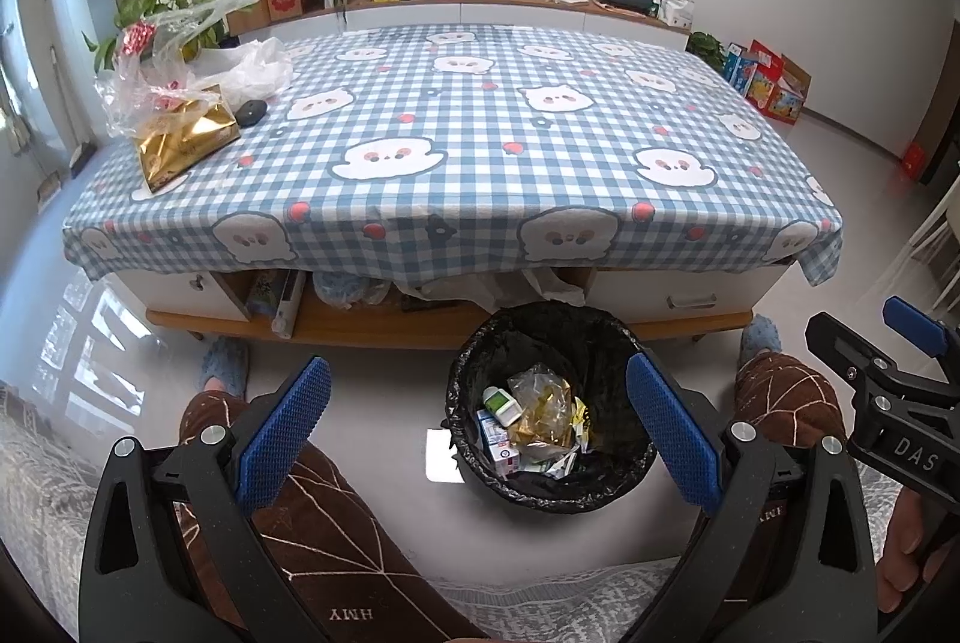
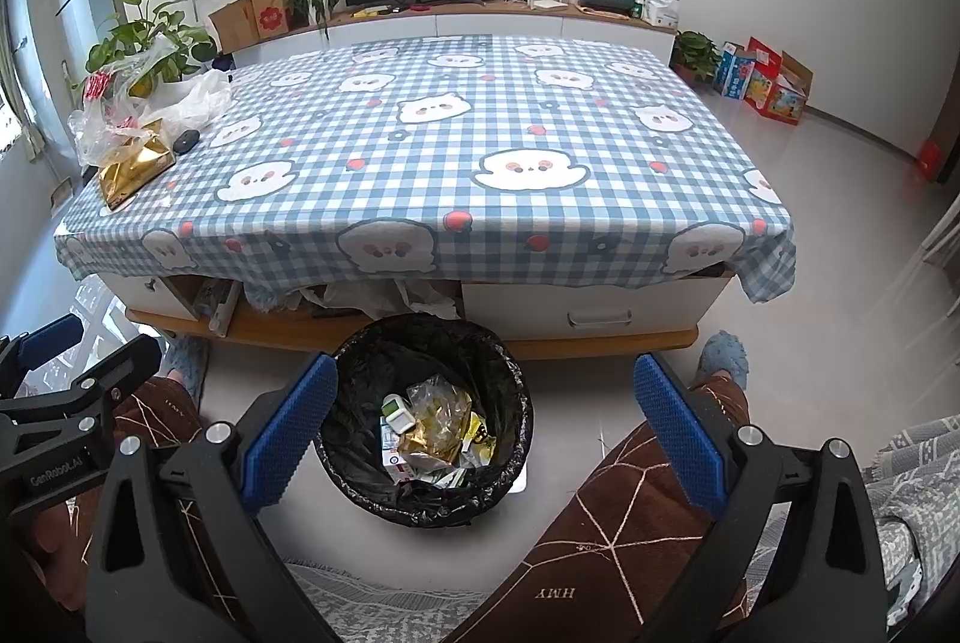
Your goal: Collect trash
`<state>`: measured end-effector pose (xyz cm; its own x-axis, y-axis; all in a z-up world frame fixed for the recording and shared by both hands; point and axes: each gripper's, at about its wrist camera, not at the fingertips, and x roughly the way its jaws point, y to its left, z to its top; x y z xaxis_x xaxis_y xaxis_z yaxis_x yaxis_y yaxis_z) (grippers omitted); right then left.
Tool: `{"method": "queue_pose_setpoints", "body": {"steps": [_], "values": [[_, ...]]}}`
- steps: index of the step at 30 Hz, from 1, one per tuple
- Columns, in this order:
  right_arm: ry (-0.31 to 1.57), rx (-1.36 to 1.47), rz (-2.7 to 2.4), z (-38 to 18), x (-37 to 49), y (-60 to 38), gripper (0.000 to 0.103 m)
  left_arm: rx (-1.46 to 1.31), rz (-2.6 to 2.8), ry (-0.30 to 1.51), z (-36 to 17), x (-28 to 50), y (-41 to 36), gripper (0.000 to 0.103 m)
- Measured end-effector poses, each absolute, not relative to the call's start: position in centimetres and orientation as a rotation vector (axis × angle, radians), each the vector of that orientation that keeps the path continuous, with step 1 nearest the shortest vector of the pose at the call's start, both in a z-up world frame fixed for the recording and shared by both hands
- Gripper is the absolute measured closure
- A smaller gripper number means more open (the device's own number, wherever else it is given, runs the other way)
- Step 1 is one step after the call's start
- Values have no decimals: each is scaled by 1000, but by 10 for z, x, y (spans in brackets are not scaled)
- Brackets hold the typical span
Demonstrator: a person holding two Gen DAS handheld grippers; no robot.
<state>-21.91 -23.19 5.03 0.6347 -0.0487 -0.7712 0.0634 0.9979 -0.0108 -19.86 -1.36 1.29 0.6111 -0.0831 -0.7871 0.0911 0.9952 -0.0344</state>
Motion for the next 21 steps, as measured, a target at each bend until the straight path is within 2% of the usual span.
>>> {"method": "queue_pose_setpoints", "body": {"steps": [21], "values": [[885, 16, -65, 49, -218, -232, 8, 1, -98, 917, 8, -194, -10, 6]]}}
